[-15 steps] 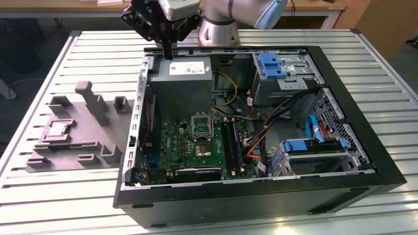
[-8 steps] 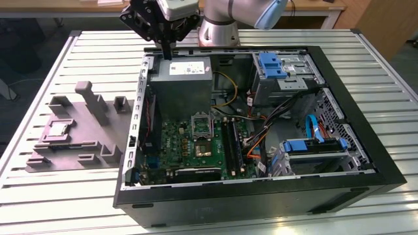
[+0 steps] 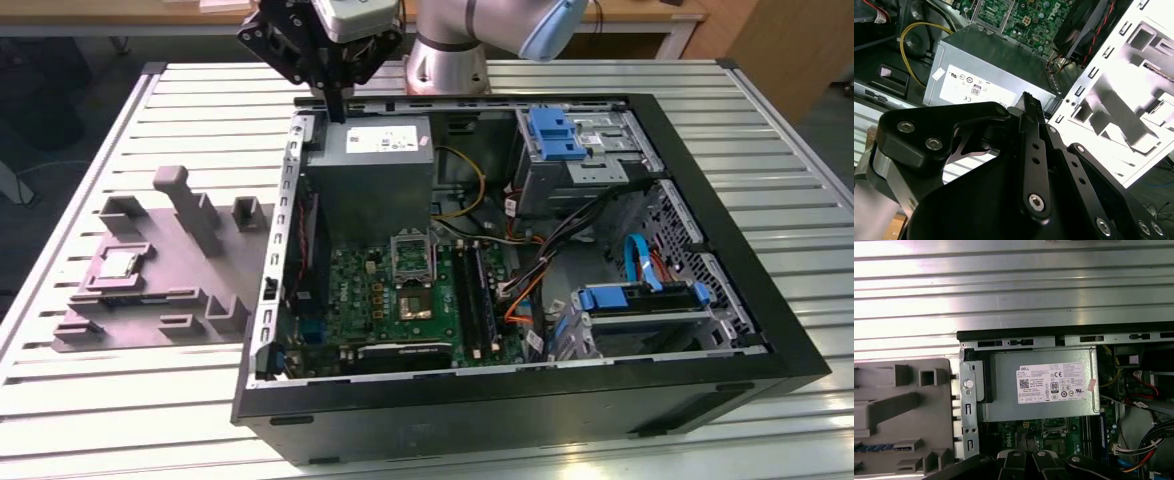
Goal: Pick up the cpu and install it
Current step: 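Reach for the cpu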
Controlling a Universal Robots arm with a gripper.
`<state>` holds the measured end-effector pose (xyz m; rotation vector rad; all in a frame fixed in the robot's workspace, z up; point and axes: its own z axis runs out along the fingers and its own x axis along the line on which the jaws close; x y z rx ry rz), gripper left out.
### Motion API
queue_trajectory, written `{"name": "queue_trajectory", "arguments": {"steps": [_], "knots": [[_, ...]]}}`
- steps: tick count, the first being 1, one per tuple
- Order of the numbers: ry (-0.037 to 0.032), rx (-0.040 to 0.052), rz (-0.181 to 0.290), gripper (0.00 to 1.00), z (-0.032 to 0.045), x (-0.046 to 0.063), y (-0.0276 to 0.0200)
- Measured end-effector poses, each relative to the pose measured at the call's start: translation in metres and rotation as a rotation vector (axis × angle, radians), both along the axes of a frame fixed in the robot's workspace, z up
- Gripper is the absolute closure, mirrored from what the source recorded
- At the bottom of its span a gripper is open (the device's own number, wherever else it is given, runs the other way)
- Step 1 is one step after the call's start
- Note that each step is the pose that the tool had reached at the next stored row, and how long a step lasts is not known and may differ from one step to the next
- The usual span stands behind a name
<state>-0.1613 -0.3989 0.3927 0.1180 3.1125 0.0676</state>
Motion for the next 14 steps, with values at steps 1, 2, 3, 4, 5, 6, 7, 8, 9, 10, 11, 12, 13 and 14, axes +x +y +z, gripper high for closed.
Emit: {"name": "queue_trajectory", "arguments": {"steps": [1, 2, 3, 4, 5, 6, 7, 8, 9, 10, 11, 12, 13, 14], "knots": [[0.0, 0.0, 0.0, 0.89, 0.0, -0.0001, 0.0], [0.0, 0.0, 0.0, 0.89, 0.0, -0.0003, 0.0], [0.0, 0.0, 0.0, 0.89, 0.0, -0.0006, 0.0], [-0.0001, 0.0, 0.0, 0.89, -0.0001, -0.0008, 0.0], [-0.0001, 0.0, 0.0, 0.89, -0.0001, -0.0013, 0.0], [0.0, 0.0, 0.0, 0.89, -0.0001, -0.002, 0.0], [0.0, 0.0, 0.0, 0.89, -0.0001, -0.0026, 0.0], [0.0, 0.0, 0.0, 0.89, -0.0001, -0.0031, 0.0], [0.0, 0.0, 0.0, 0.89, -0.0001, -0.0037, 0.0], [-0.0001, 0.0, 0.0, 0.89, -0.0002, -0.0043, 0.0], [0.0, 0.0, 0.0, 0.89, -0.0002, -0.0048, 0.0], [0.0, 0.0, 0.0, 0.89, -0.0002, -0.0053, 0.0], [0.0, 0.0, 0.0, 0.89, -0.0002, -0.0058, 0.0], [0.0, 0.0, 0.0, 0.89, -0.0002, -0.0062, 0.0]]}}
